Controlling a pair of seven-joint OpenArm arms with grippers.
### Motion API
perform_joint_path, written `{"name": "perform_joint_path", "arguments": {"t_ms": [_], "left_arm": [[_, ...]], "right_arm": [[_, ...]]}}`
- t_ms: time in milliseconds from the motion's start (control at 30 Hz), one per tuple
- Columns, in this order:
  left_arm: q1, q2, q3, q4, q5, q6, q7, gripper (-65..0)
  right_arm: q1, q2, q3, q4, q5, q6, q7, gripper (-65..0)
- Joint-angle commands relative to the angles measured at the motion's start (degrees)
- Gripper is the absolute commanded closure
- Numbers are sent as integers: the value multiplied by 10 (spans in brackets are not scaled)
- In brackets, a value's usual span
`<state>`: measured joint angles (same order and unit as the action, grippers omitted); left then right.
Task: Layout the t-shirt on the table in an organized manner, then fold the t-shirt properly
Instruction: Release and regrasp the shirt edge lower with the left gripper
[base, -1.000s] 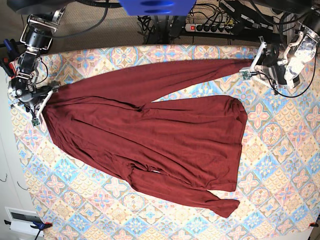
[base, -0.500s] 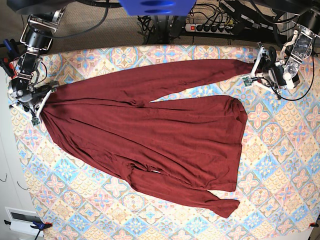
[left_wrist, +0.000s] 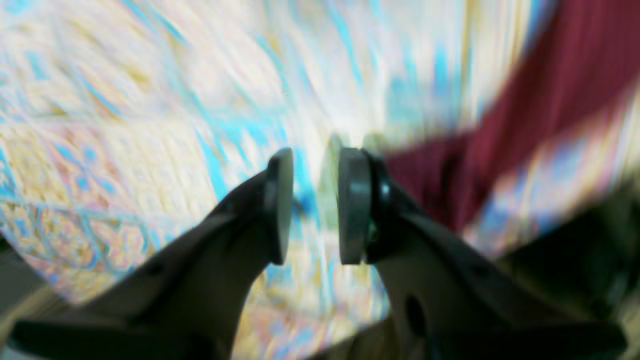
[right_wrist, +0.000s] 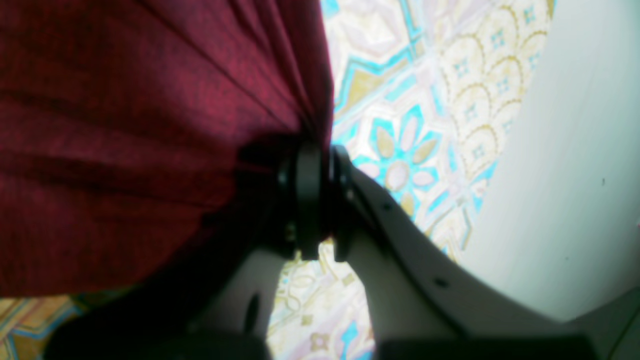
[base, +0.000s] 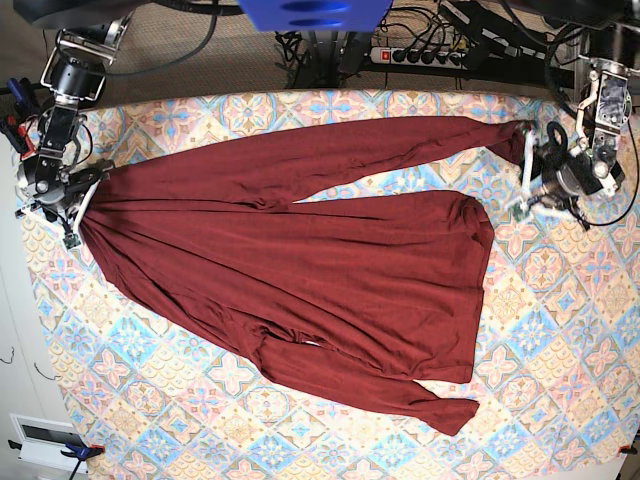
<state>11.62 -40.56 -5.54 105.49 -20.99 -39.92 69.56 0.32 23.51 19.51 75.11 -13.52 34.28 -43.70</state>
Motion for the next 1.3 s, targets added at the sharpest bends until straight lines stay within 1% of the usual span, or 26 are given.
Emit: {"name": "perform_joint_path", "arguments": {"t_ms": [0,100,167,200,300,367,400,467,600,633,767,833,900,1033,1100,1167,1233,1267], "left_arm": [[-16,11,-8,-8,2,-1,-4,-157],[-62,53,14,-63,9,-1,-4,-163],[-86,75,28,-91,9,-1,-2,-200],[-91,84,29,-103,6,-1,-2,-229],[-98,114,29,-132,3,-1,-2,-393],[-98,129,29,-134,3,-1,-2,-458],[-98,138,28,-134,3,-1,-2,-476],[-98,148,26,-135,3,-1,-2,-472],[-98,154,24,-136,3,-1,-5,-447],[-98,162,16,-136,3,-1,-5,-446],[-96,199,-60,-138,4,-1,-2,-447],[-96,211,-79,-149,4,-1,-2,-445],[-98,215,-83,-167,6,-1,-2,-419],[-115,216,-84,-228,4,-1,-4,-239],[-121,216,-87,-251,3,-1,-6,-182],[-123,224,-106,-262,3,-1,-6,-116],[-122,231,-134,-262,3,-1,-2,-27],[-122,233,-148,-262,3,-1,-1,0]], "right_arm": [[10,14,4,11,-4,-5,6,-37],[10,14,4,13,-4,-5,5,-37],[10,14,4,13,-4,-5,4,-37],[10,13,4,13,-4,-5,4,-37],[10,13,4,14,-4,-5,4,-37],[10,13,4,14,-4,-5,4,-37],[10,13,4,14,-4,-5,4,-37],[10,13,4,15,-4,-5,4,-37],[10,13,4,15,-4,-5,4,-37],[10,13,4,15,-4,-5,4,-37],[10,13,4,15,-4,-5,4,-37],[10,13,4,15,-4,-5,4,-37],[10,13,3,15,-4,-5,4,-37],[10,13,3,14,-4,-5,5,-37],[10,13,3,14,-4,-5,5,-37],[10,13,3,13,-4,-5,4,-37],[10,13,3,12,-4,-5,4,-37],[10,13,4,12,-4,-5,4,-37]]}}
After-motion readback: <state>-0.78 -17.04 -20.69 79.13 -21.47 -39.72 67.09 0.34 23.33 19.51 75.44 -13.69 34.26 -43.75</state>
